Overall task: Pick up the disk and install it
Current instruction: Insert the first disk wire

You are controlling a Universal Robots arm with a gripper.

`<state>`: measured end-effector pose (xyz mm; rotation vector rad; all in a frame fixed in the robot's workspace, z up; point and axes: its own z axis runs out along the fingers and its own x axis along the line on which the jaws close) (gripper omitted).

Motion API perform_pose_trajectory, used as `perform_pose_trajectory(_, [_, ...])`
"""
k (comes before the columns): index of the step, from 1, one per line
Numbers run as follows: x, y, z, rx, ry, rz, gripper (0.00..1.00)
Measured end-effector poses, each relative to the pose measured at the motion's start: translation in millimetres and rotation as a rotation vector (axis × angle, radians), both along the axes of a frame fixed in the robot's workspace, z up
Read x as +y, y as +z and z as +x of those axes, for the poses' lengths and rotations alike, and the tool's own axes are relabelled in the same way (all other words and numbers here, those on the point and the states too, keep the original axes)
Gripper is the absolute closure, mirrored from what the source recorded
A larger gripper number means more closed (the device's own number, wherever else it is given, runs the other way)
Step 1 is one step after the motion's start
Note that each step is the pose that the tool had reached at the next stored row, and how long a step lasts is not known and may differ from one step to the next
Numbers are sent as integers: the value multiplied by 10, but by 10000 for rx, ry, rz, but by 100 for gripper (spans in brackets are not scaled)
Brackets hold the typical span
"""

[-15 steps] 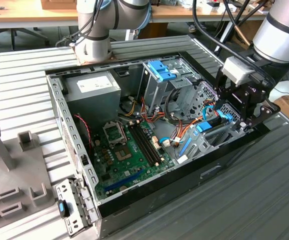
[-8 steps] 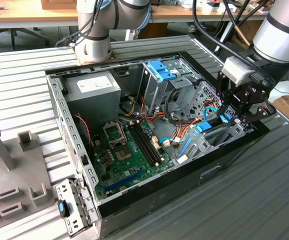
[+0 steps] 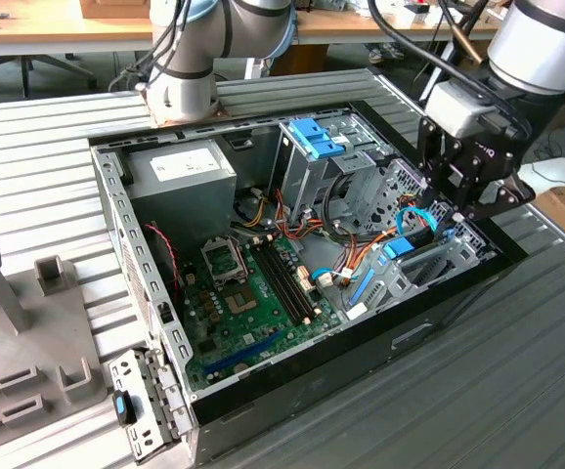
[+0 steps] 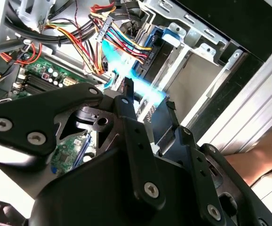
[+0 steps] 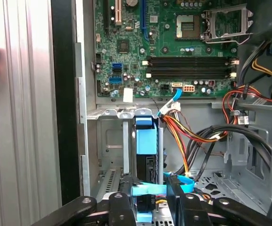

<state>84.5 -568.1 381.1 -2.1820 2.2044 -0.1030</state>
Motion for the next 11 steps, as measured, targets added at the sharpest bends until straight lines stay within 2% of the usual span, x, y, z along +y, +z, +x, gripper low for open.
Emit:
perform_pose_trajectory(3, [-1, 101, 4, 0, -12, 0, 58])
perform_pose_trajectory(5, [-17, 106, 22, 0, -31, 1, 58])
perform_pose_trajectory(7, [-51, 106, 33, 0, -42, 1, 58])
perform_pose_trajectory(10, [-126, 104, 36, 0, -50, 0, 58])
perform_pose_trajectory(11, [-179, 94, 43, 0, -52, 2, 58])
